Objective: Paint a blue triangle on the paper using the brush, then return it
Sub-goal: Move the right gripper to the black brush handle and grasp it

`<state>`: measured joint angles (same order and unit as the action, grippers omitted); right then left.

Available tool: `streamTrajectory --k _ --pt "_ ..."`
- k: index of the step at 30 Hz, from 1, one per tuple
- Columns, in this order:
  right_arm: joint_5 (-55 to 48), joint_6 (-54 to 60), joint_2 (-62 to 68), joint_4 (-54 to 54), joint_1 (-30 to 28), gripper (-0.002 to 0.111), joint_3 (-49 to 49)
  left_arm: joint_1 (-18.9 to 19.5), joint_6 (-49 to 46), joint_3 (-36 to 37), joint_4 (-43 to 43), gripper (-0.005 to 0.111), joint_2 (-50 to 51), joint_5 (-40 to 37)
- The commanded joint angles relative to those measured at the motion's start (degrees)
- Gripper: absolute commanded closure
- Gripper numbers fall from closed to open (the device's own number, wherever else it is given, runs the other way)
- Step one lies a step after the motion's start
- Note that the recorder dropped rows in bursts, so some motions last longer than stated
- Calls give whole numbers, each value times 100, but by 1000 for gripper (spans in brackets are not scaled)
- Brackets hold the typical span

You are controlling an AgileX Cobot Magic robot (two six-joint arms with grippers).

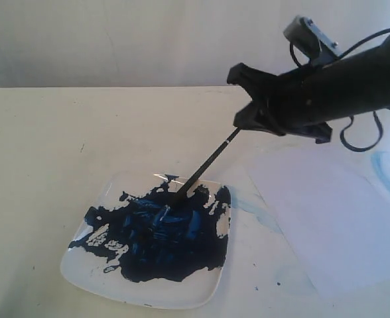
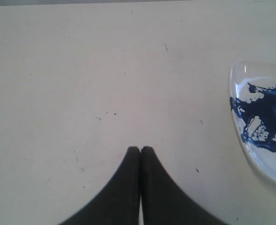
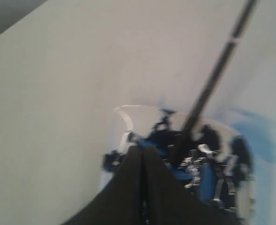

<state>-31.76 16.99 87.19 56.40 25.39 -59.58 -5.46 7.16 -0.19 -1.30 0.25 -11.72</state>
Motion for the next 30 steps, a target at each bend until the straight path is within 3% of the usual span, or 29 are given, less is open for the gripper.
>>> streamTrajectory --k 1,6,12,17,23,30 --pt "-1081 1720 369 1947 -520 108 -229 -53 41 19 38 107 -25 17" --pt "-966 1329 638 1815 -539 108 -71 -53 41 19 38 107 -25 17" --pt "-492 974 1159 2383 -540 107 9 -53 41 19 38 107 -25 17" --pt "-272 986 1572 2600 -382 91 9 -63 41 19 38 107 -25 17" --pt "309 975 1897 2714 -129 60 9 -63 41 19 38 107 -25 17" --pt "723 975 2172 3130 -117 55 -48 -63 41 19 38 107 -25 17"
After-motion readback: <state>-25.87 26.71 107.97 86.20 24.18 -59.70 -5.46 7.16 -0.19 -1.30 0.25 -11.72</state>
